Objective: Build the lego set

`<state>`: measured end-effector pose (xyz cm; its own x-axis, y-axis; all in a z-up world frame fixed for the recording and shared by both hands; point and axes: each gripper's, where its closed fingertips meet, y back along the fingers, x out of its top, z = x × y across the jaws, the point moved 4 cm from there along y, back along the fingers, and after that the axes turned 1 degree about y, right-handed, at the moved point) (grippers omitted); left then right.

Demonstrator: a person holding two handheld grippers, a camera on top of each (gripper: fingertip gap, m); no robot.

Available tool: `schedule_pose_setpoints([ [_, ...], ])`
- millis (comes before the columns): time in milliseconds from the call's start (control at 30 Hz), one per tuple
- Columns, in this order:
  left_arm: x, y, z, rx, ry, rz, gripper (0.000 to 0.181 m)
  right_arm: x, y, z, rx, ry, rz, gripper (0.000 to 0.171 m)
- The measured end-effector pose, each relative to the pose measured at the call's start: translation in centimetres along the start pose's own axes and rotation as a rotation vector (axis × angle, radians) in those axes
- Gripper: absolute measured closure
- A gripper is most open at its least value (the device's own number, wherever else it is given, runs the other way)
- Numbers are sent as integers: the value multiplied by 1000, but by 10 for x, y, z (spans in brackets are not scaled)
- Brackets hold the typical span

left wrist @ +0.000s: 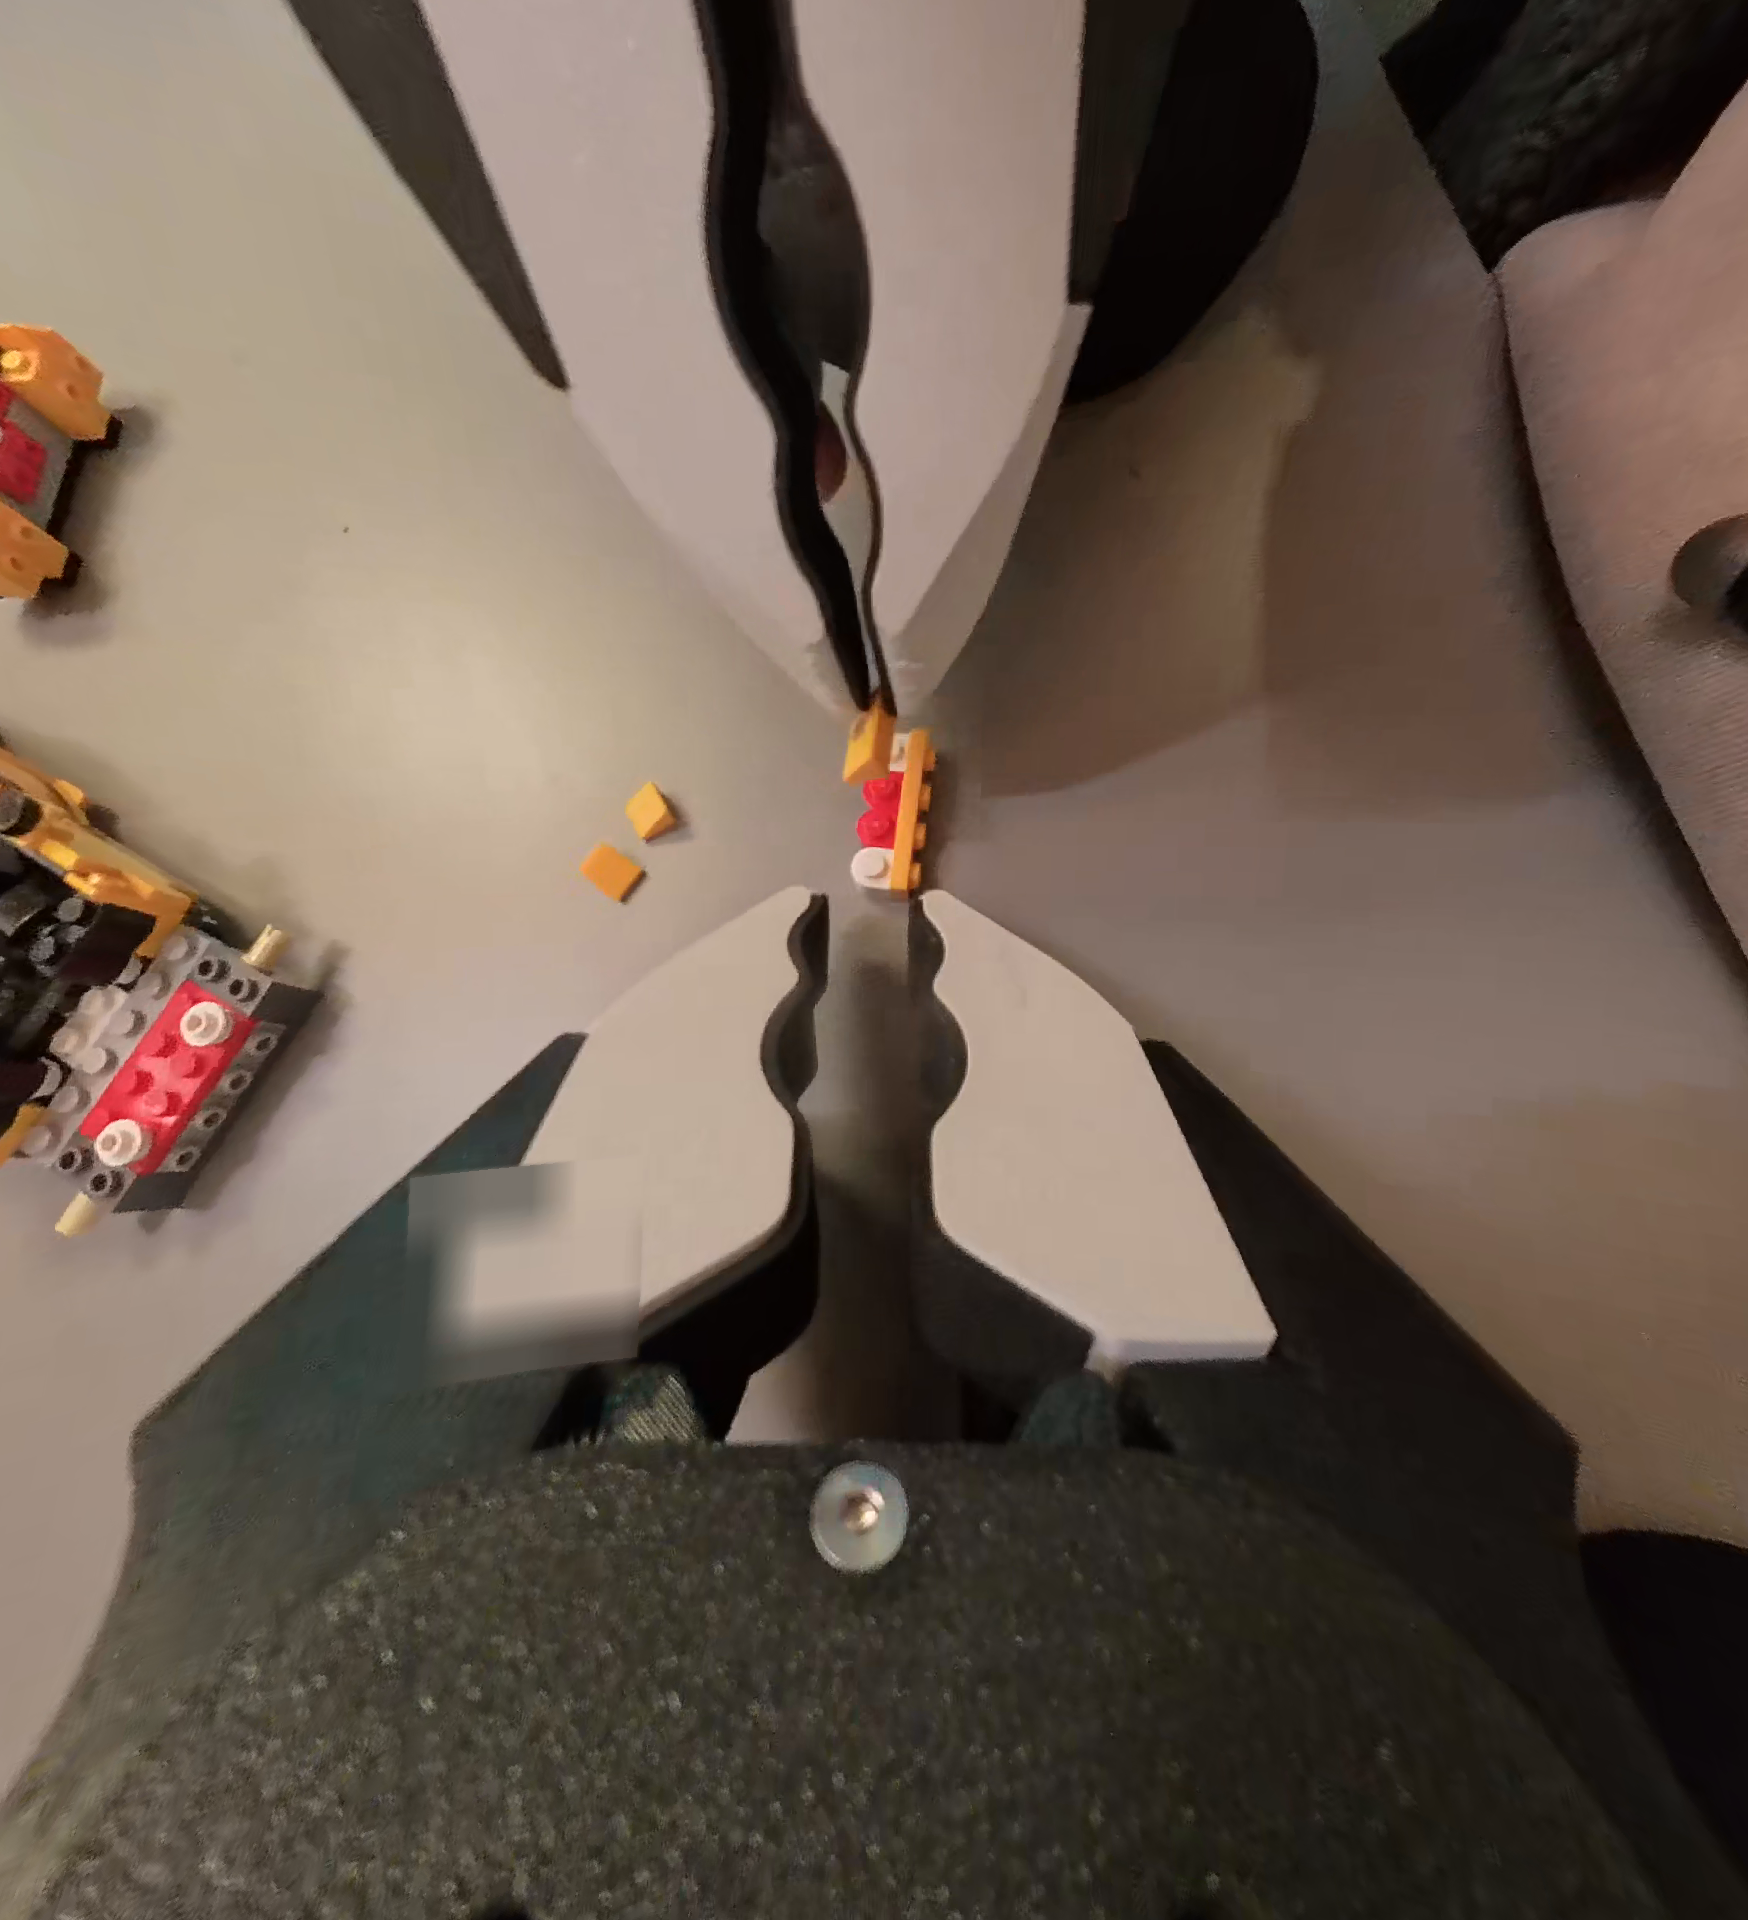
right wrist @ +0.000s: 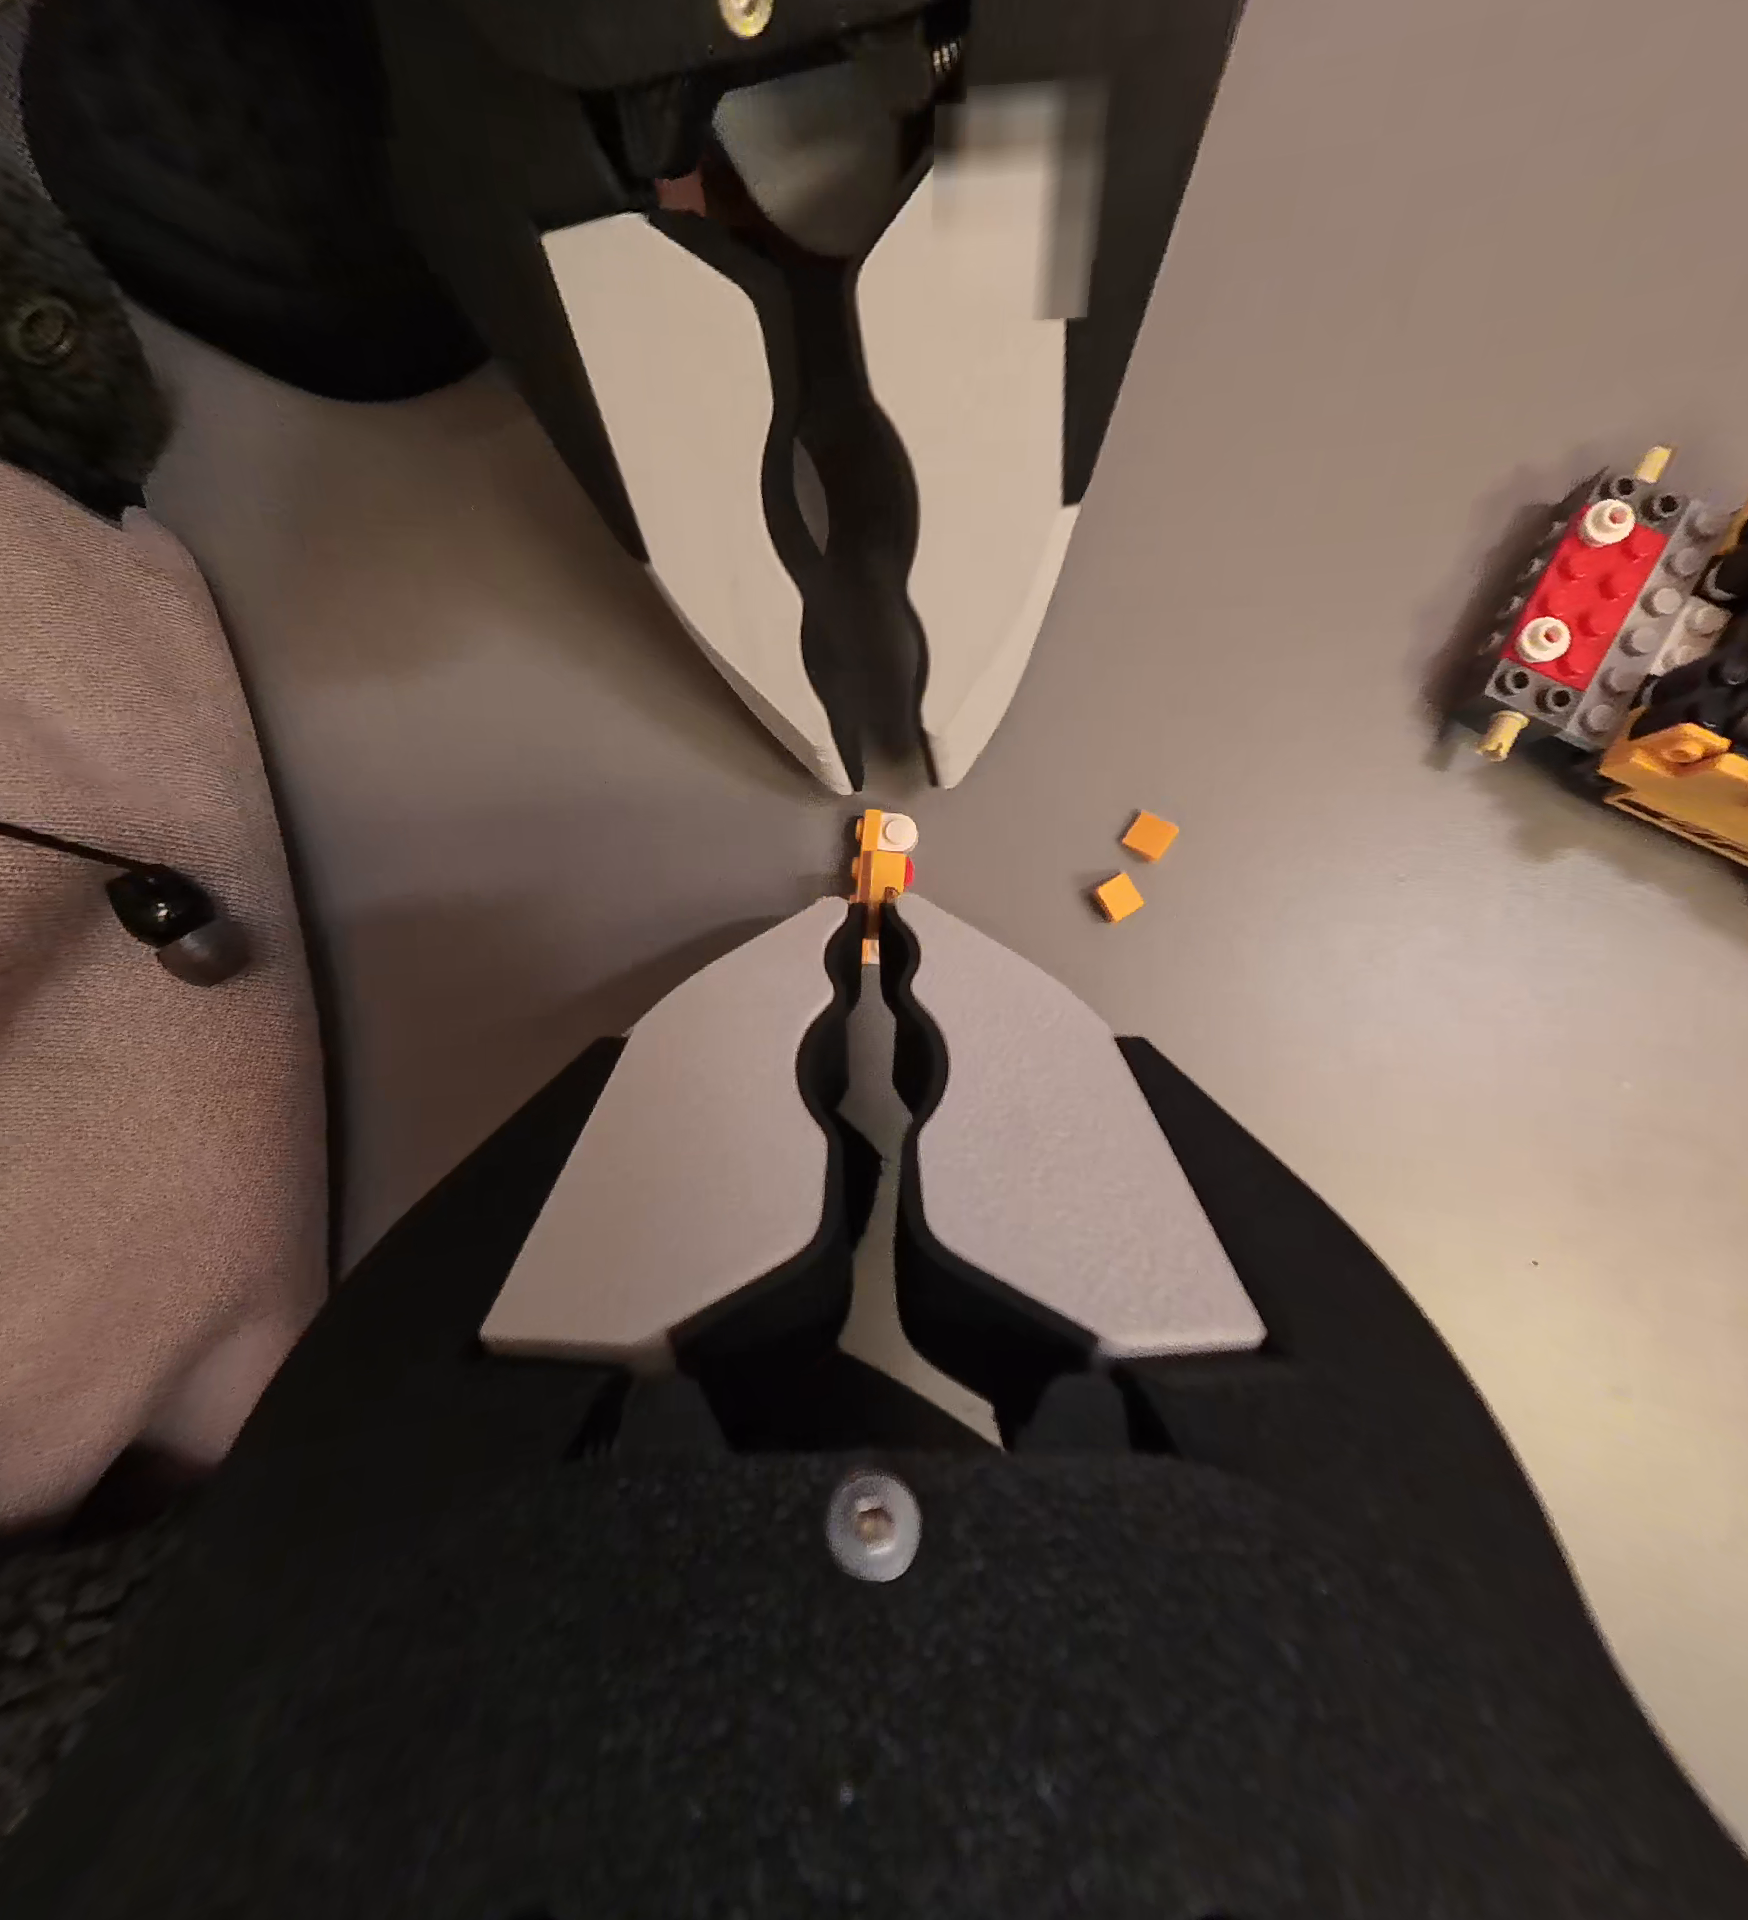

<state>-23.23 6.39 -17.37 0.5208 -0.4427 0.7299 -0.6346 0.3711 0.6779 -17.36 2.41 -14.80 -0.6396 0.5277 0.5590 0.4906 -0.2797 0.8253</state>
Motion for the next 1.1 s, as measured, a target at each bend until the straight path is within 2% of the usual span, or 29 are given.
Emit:
schedule_pose_setpoints([
  [167,3,-1,0,21,-11,24,164,2,4,-5,-35,6,4,168],
  [467,23,8,4,9,11,177,166,7,12,-11,-101,23,32,168],
  [800,20,7,-1,20,33,186,170,6,13,-9,-136,59,48,168],
  [900,22,10,-1,-19,71,225,171,6,15,-9,-120,120,88,168],
  [1100,31,24,-2,-205,259,374,171,14,28,-9,-129,320,173,168],
])
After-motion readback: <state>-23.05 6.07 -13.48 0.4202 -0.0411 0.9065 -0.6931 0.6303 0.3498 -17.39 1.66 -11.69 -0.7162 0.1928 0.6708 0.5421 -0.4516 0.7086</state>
